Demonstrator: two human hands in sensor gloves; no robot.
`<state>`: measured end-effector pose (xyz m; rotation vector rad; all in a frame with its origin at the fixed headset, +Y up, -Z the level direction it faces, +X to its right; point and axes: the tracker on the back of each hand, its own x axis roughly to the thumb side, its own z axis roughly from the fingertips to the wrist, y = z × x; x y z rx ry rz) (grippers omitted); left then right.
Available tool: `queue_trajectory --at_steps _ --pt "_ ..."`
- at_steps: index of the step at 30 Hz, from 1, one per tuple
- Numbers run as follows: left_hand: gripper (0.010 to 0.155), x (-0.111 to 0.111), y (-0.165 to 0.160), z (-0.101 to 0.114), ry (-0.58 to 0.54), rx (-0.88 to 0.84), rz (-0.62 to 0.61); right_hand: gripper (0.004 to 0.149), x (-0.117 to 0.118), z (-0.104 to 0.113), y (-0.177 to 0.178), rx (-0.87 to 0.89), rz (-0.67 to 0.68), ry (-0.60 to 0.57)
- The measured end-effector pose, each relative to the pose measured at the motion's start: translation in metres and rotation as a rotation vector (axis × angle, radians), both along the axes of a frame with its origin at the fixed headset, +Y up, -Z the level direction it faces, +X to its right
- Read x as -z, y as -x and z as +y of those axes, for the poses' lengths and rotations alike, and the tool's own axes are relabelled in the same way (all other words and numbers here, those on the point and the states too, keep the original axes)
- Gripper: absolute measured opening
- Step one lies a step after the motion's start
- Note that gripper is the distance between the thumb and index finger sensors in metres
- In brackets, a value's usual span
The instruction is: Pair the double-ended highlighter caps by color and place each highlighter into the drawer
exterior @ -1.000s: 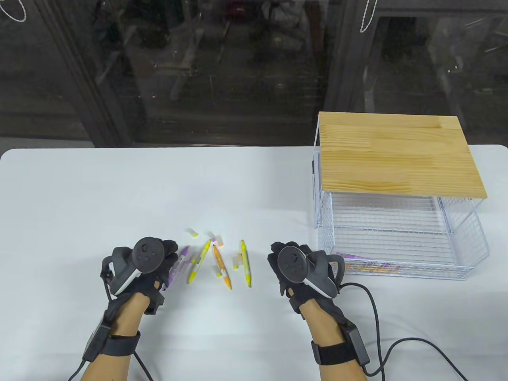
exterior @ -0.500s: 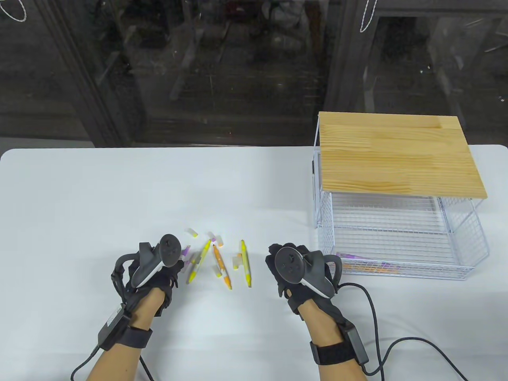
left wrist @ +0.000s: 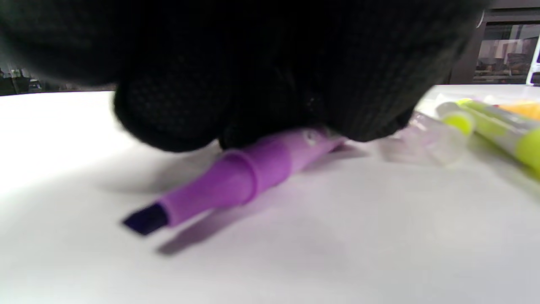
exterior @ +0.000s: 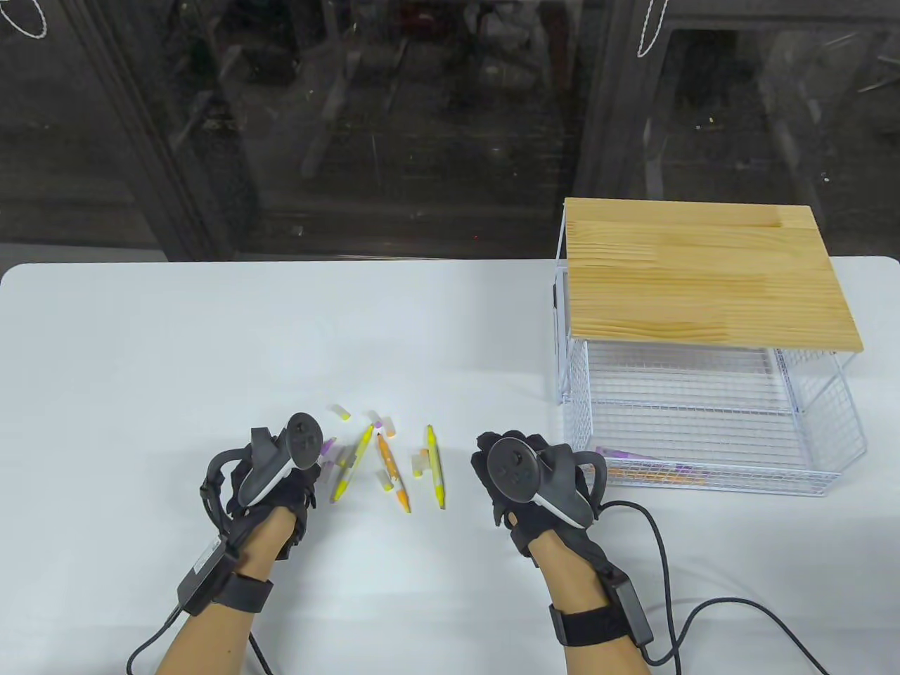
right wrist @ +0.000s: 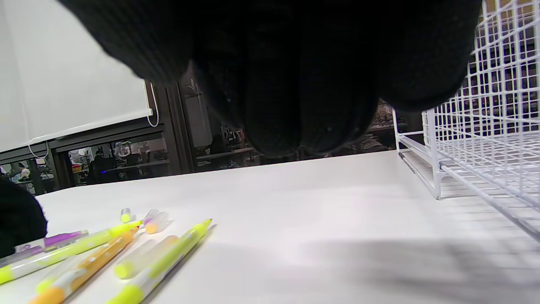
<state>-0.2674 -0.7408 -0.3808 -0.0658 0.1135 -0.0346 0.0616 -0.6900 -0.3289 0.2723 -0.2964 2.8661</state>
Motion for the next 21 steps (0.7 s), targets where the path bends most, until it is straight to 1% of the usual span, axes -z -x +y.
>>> queue_trajectory --at_steps 8,12,18,21 --pt "0.049 0.0003 0.0065 0.0014 0.051 -0.001 0.034 0.046 0.0 0.0004 -0.0007 0.004 0.0 -0.002" --pt "0.048 -0.0001 0.0077 0.0005 0.076 0.0 0.029 0.046 -0.0002 0.0008 -0.0012 0.011 0.004 -0.001" --pt "0.047 -0.0008 0.0059 0.0 0.085 0.016 0.015 0.046 -0.0012 0.0002 0.0001 0.003 0.007 -0.004" --pt "0.049 -0.003 0.0106 0.0054 0.071 -0.023 0.025 0.046 -0.0014 0.0001 0.0007 0.004 0.009 -0.004"
